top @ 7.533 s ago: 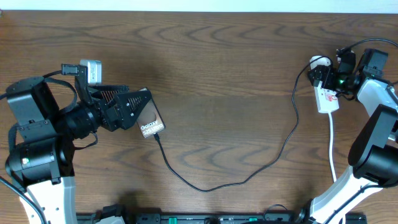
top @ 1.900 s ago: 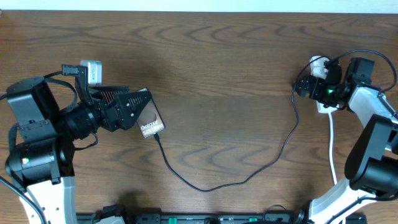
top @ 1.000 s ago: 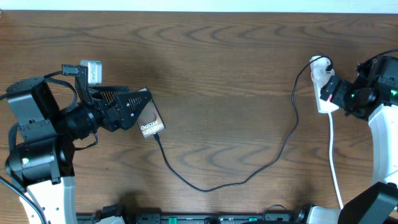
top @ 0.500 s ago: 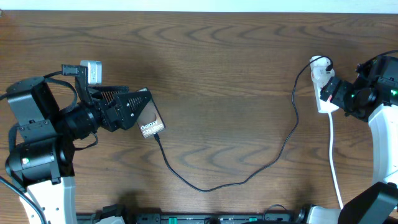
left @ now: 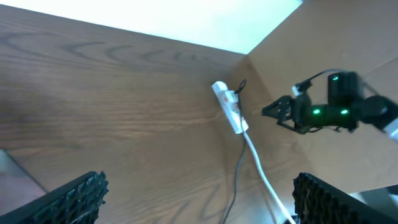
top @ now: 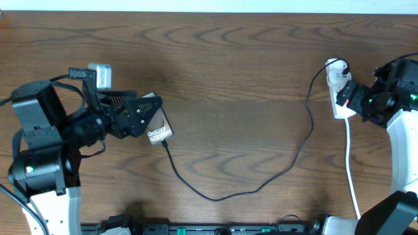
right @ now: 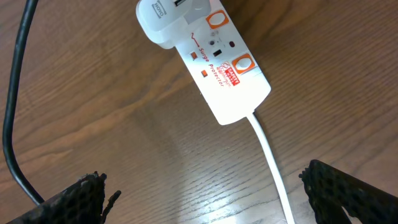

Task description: Plug charger to phone and switch on socket

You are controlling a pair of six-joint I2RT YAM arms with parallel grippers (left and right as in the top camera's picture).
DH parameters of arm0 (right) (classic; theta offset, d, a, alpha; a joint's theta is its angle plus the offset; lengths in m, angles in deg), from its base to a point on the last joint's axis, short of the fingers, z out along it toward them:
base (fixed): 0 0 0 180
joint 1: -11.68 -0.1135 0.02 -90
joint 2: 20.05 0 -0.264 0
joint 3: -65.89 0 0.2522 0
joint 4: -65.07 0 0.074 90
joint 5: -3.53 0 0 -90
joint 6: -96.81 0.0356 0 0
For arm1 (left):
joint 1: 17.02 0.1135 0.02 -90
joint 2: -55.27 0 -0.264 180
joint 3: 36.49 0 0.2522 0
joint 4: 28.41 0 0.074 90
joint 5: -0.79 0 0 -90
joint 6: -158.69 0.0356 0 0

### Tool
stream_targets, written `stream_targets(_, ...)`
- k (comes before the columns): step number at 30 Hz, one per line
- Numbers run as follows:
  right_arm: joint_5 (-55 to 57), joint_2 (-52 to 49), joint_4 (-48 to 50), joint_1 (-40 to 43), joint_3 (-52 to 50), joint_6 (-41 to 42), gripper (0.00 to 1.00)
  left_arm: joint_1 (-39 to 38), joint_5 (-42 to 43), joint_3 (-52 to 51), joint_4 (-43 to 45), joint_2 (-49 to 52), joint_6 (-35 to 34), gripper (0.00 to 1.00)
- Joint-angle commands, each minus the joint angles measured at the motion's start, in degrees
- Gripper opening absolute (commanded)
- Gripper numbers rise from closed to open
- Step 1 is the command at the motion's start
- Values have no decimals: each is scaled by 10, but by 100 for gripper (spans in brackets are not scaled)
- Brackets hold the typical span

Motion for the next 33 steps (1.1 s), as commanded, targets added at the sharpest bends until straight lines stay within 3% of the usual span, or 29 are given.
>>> stream_targets(1,7,8,-2,3,9,6,99,-45,-119,0,-14,-40,8,98)
stream_targets(5,7,8,-2,3,9,6,99,-116,-289,-3,-43,-85,8,98)
stream_targets(10,7,8,-2,3,9,6,99,-154,-391,-62,-18,-187,8,98)
stream_targets(22,7,8,-2,3,9,6,99,-154,-405,-335,212,-446,89,98)
stream_targets(33,7,8,-2,3,9,6,99,-127,-405,-537,385,-571,115,98)
